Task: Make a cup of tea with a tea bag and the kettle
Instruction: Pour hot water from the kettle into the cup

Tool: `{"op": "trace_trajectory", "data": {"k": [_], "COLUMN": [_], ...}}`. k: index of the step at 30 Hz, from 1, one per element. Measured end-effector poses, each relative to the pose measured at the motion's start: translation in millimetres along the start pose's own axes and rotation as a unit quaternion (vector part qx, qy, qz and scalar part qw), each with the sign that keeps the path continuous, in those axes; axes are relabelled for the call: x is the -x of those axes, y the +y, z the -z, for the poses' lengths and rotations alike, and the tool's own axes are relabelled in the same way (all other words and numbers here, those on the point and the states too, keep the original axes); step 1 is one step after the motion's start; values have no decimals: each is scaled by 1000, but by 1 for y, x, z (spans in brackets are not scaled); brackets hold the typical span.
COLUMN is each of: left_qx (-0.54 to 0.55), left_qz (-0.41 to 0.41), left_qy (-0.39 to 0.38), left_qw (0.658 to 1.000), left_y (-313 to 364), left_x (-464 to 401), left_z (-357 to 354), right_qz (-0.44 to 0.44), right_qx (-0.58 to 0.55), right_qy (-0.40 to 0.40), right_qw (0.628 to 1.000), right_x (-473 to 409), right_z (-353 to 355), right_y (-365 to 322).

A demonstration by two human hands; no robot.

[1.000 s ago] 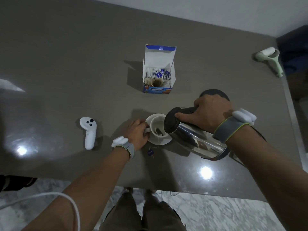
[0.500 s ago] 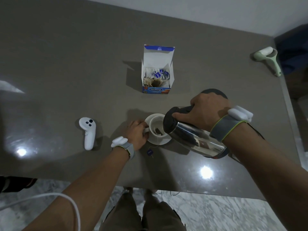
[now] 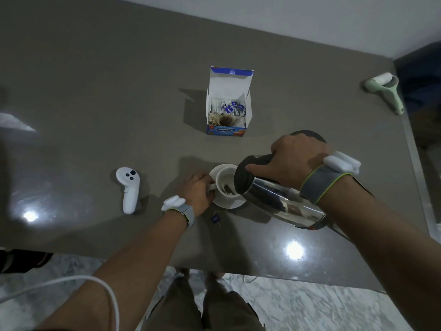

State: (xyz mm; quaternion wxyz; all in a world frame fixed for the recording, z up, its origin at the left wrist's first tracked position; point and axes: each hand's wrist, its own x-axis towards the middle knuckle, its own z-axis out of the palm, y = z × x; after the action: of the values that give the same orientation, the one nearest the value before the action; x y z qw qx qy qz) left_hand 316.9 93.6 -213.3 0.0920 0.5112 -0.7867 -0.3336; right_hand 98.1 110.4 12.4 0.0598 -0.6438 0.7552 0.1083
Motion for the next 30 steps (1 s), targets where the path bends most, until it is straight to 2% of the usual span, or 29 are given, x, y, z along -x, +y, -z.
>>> {"op": "trace_trajectory", "data": {"k": [8, 30], "left_qx": [-6, -7], "left_qz": [1, -27], "left_qy": [4, 25], "left_qw": [1000, 999], "left_y": [-2, 0], "left_x": [0, 3], "left_z": [-1, 2], "right_qz": [-4, -11], "right_qx": [5, 18], "right_qy": [-25, -23], "right_qw": [1000, 1000], "right_x": [0, -4], "right_z": [4, 5], "right_y": [-7, -13]}}
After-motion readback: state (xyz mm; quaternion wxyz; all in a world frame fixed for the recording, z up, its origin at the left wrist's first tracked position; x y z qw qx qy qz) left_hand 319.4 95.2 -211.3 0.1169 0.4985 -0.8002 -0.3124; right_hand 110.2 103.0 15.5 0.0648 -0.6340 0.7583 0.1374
